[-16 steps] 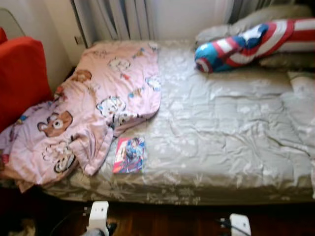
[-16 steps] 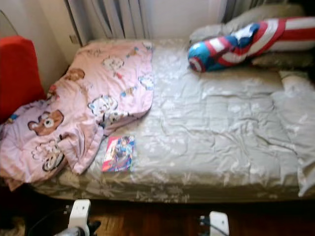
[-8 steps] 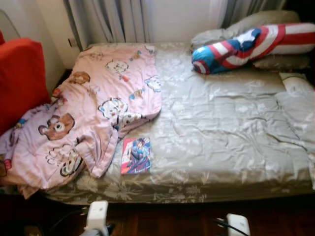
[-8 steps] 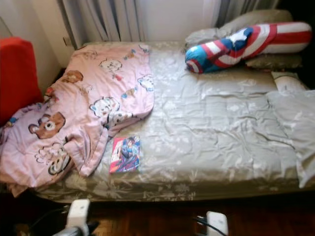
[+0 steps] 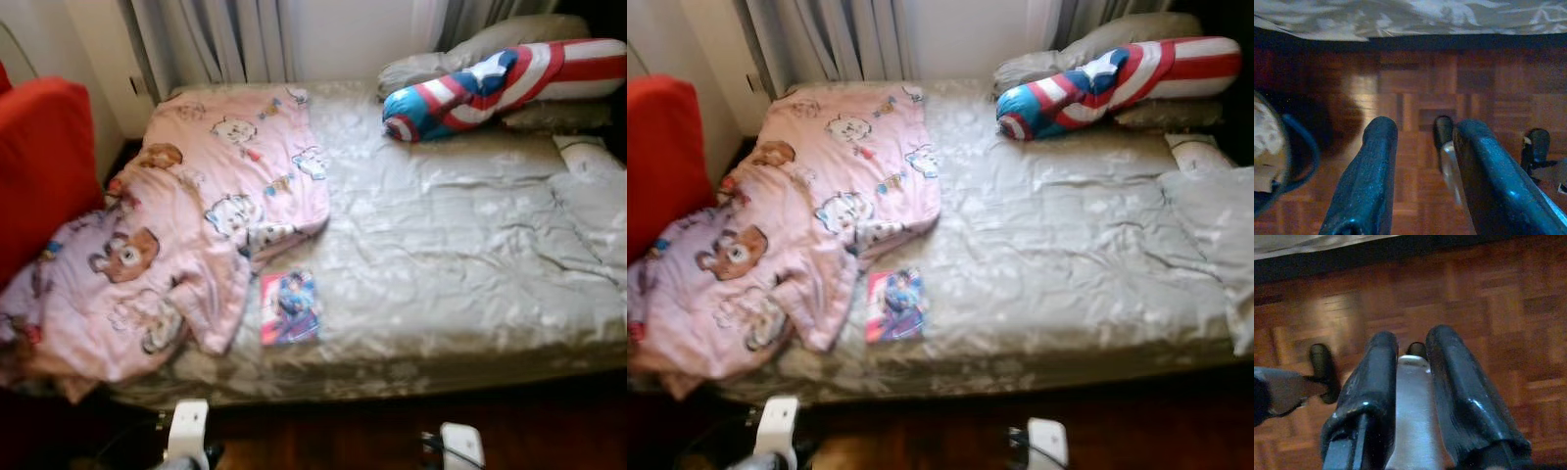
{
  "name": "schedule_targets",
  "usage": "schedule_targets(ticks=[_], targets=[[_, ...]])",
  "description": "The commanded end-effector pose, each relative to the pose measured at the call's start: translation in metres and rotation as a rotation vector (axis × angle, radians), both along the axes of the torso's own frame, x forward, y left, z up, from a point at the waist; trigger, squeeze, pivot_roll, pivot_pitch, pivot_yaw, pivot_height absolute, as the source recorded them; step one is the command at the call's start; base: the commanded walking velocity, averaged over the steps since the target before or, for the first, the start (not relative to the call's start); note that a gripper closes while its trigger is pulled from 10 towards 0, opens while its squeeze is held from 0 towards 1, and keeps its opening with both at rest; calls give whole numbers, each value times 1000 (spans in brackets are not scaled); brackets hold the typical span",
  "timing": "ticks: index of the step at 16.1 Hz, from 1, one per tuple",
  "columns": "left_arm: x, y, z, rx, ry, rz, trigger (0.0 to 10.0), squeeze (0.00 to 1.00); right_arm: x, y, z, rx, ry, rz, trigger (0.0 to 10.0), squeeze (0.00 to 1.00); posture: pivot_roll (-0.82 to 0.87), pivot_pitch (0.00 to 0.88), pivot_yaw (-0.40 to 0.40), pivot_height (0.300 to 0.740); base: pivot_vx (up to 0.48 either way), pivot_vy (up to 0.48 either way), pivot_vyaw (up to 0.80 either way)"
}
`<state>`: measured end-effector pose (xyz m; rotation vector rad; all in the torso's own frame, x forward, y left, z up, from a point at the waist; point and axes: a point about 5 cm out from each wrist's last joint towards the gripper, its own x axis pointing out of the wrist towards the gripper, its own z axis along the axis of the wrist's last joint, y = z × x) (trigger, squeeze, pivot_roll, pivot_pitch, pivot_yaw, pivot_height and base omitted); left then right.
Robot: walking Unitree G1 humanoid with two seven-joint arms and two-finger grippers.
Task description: Clean up the room
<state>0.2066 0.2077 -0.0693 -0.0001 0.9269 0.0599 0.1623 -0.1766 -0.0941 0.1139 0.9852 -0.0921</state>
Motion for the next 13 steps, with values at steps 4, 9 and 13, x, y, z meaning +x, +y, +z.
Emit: schedule_targets(ticks=[4,9,13], targets=[[-7,-1,-4,-7,31,3,10000,0,-7,-6,-2,-13,27,-5,10000,0,-14,80,31,740,0,278,0],[-8,0,-5,-9,32,9,10000,0,-8,-8,-2,-16,30,-7,10000,0,-12,86,29,740,0,278,0],[-8,0,-5,-10,31,14,10000,0,-7,-8,-3,-16,32,-3,10000,0,-11,90,28,740,0,0,0]])
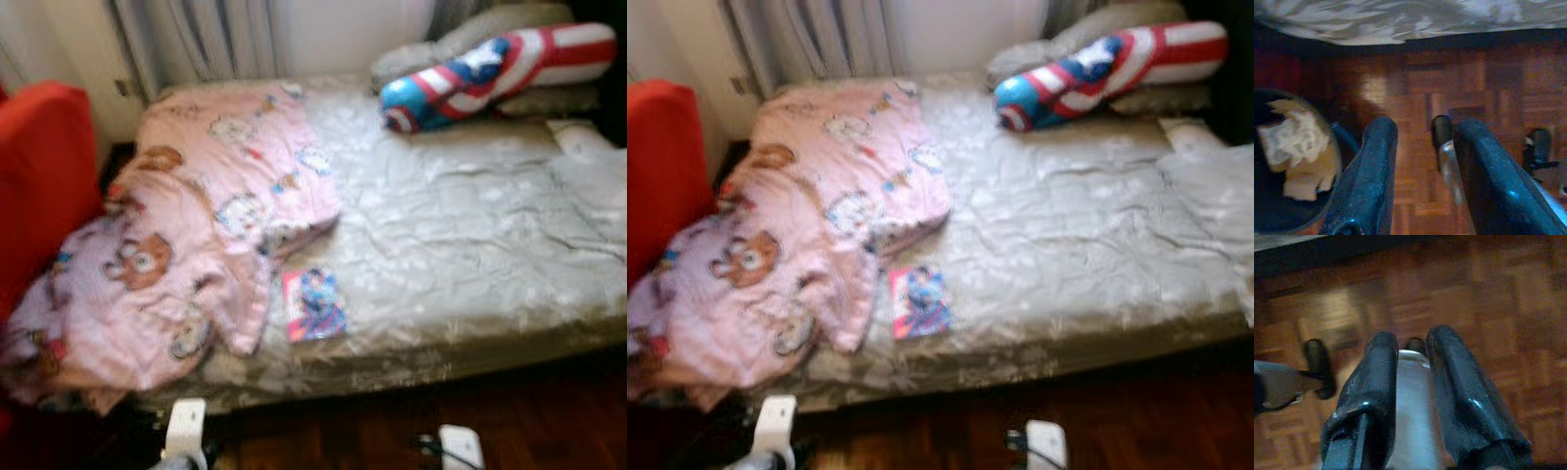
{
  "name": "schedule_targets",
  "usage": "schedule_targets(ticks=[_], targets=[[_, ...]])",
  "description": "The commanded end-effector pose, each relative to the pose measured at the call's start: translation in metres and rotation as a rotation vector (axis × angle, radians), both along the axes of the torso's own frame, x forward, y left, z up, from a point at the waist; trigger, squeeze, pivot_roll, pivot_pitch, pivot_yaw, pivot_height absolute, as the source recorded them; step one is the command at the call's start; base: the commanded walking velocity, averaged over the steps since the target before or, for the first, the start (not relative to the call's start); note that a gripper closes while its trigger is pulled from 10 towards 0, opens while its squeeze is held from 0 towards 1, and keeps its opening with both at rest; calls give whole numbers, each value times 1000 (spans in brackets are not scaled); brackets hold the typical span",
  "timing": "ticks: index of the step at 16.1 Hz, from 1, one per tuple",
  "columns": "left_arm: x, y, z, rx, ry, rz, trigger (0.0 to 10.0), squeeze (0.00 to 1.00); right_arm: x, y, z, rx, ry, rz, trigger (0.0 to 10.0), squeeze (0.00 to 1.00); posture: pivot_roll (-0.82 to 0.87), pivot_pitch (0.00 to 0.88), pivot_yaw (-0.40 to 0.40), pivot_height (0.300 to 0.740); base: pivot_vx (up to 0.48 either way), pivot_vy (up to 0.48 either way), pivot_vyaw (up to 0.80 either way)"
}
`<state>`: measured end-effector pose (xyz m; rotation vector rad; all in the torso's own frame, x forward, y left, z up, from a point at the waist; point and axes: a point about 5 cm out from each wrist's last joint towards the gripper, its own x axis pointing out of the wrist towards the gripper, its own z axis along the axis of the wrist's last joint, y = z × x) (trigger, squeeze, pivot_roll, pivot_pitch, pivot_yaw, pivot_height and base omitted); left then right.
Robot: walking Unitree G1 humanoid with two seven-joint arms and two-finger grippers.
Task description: Clean up the room
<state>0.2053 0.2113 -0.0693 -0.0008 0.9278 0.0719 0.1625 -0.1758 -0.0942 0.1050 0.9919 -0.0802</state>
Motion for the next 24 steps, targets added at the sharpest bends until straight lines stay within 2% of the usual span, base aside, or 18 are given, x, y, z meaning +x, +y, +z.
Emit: schedule_targets(ticks=[1,5,13,24], targets=[[-6,-4,-4,-15,28,6,10000,0,-8,-8,-2,-14,27,-14,10000,0,-11,90,28,740,0,368,0],[-5,-3,-4,-15,10,17,10000,0,-9,-8,-3,-13,30,-12,10000,0,-9,95,26,740,0,0,0],[-2,-4,-2,-41,-14,35,10000,0,-12,-20,-3,-34,42,16,10000,0,-7,94,26,740,0,0,0],[-2,-5,-2,-46,-15,33,10000,0,-14,-14,-4,-36,59,42,10000,0,-9,82,29,740,0,0,763]])
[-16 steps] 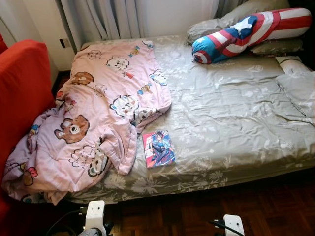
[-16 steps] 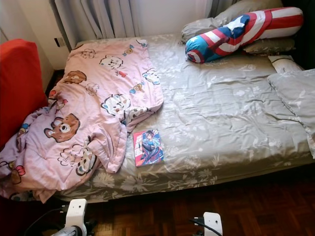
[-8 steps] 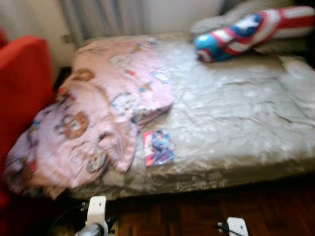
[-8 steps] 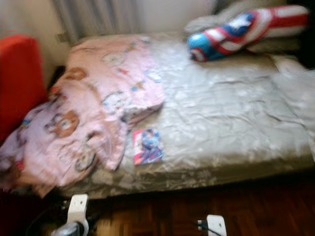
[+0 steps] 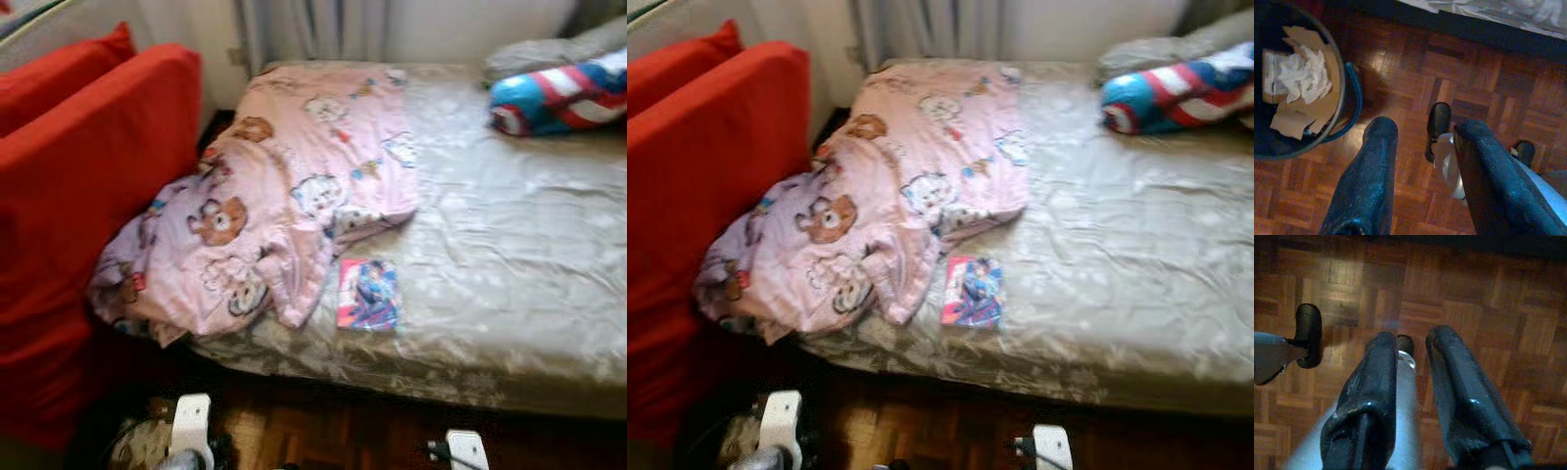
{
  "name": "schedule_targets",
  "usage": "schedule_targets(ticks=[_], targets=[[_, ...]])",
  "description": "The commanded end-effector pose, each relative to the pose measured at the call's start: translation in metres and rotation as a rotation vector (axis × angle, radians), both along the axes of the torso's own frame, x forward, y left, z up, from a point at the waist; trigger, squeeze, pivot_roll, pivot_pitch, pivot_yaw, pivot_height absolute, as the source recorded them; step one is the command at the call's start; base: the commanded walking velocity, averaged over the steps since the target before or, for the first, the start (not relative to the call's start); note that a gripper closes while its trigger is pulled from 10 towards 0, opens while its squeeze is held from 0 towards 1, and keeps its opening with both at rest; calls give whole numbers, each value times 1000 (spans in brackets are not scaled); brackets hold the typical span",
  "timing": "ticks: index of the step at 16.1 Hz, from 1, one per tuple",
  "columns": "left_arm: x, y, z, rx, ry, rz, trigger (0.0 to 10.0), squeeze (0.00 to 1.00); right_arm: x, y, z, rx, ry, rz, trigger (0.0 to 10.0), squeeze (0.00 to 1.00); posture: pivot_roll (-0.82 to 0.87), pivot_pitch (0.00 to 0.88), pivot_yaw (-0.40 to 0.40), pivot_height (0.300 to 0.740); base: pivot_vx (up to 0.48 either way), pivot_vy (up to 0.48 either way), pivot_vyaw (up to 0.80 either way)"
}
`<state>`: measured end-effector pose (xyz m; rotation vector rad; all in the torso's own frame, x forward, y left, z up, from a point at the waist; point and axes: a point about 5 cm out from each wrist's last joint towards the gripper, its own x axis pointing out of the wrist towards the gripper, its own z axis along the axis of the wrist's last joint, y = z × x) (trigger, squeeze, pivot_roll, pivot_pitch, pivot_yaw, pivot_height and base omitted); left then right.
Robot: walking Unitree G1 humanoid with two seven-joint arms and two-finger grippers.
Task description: Clean up the room
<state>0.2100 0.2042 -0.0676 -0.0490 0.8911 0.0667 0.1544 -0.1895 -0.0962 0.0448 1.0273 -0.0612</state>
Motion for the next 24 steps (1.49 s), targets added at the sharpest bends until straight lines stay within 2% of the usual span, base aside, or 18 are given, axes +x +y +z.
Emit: schedule_targets(ticks=[1,6,8,11,14,18,20,24], targets=[[-7,2,-3,-5,23,17,10000,0,-6,0,-3,1,30,2,10000,0,-8,80,29,740,0,0,531],[-6,1,-4,-12,23,19,10000,0,-10,-4,-4,-6,38,3,10000,0,-13,84,27,740,0,0,0],[-6,0,-4,-14,24,19,10000,0,-10,-4,-4,-7,40,10,10000,0,-14,87,24,740,0,0,694],[-7,-1,-4,-16,26,18,10000,0,-9,-1,-4,0,36,8,10000,0,-16,90,24,740,0,0,717],[-7,-2,-4,-18,25,17,10000,0,-7,6,-4,11,33,0,10000,0,-14,92,22,740,0,0,0],[-6,-2,-4,-19,23,13,10000,0,-6,7,-3,18,19,-35,10000,0,-14,94,22,740,0,0,0],[-7,-2,-4,-20,24,12,10000,0,-5,5,-3,19,11,-47,10000,0,-14,95,22,740,0,0,0],[-6,-2,-4,-22,22,15,10000,0,-7,-14,0,5,3,-59,10000,0,-14,97,21,740,0,0,0]])
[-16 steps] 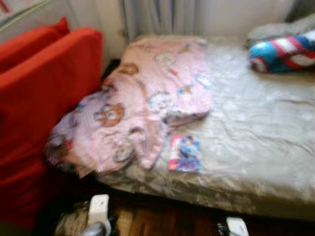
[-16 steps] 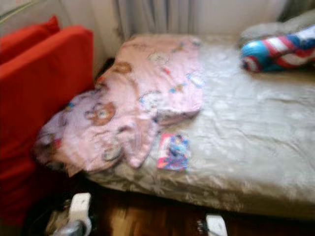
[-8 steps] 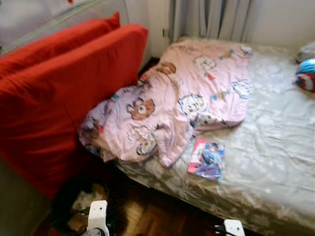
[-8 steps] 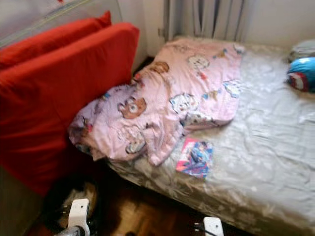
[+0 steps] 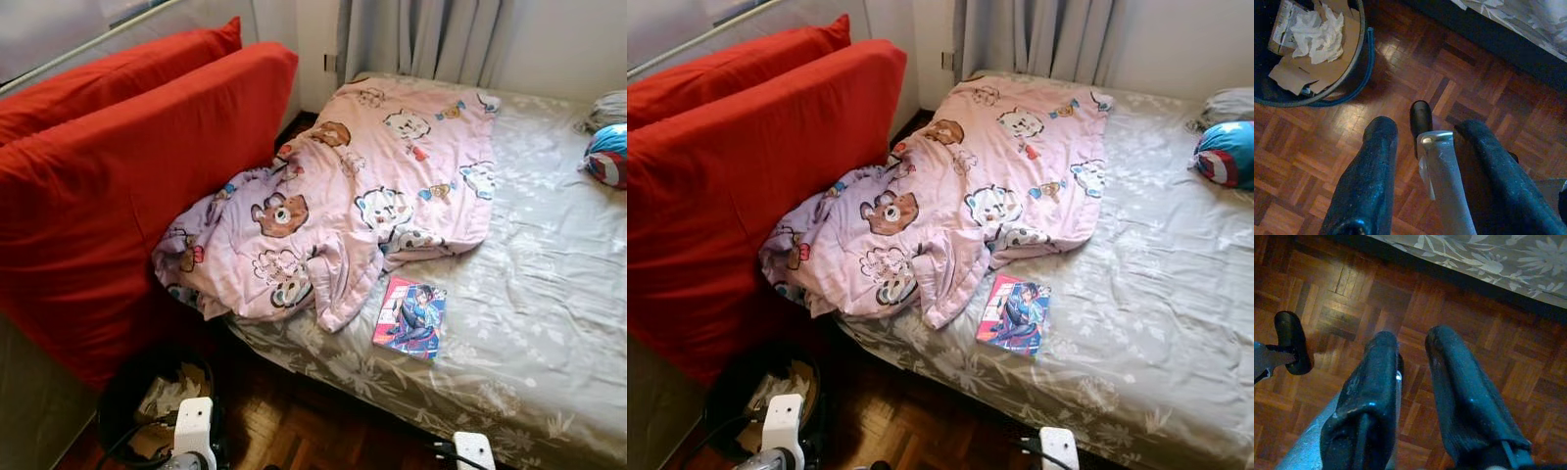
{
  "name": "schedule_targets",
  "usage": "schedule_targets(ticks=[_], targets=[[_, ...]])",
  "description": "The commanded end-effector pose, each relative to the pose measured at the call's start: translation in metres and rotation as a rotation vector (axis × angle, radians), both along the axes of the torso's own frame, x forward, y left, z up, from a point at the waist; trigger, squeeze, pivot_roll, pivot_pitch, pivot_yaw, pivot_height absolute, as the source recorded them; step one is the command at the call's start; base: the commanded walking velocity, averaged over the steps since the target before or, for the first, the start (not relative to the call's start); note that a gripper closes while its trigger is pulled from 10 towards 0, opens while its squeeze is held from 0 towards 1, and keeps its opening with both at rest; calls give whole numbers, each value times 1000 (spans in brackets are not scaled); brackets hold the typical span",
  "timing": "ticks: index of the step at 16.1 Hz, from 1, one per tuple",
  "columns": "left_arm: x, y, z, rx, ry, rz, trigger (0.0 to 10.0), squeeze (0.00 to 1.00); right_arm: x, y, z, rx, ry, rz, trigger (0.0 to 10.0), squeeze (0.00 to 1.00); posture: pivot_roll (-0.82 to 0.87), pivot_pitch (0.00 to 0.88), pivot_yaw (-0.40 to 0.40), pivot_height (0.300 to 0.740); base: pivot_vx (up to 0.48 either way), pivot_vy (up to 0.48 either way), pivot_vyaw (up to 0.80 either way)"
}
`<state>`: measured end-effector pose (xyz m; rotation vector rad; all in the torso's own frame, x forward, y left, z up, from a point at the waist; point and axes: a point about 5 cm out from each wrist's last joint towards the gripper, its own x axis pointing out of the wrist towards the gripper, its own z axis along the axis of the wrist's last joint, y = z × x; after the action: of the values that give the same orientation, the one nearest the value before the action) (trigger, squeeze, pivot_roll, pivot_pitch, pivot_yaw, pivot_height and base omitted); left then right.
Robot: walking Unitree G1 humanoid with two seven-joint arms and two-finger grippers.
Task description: Clean up the room
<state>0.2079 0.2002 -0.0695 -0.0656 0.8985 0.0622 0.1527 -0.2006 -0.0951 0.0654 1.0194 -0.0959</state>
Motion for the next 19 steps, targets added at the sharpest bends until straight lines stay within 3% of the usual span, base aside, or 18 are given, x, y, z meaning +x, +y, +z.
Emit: schedule_targets(ticks=[1,5,13,19], targets=[[-4,2,-2,-6,14,13,10000,0,-6,-6,-1,2,12,-21,10000,0,-13,96,22,740,0,0,0],[-4,2,-2,-6,13,12,10000,0,-6,-7,-1,2,13,-26,10000,0,-13,98,22,740,0,0,0],[-3,3,-1,-6,11,18,10000,0,3,13,-1,28,2,-14,10000,0,-14,97,24,740,0,0,0],[-3,3,-1,-6,11,19,10000,0,-4,-1,-1,20,2,-13,10000,0,-11,89,23,740,225,0,0]])
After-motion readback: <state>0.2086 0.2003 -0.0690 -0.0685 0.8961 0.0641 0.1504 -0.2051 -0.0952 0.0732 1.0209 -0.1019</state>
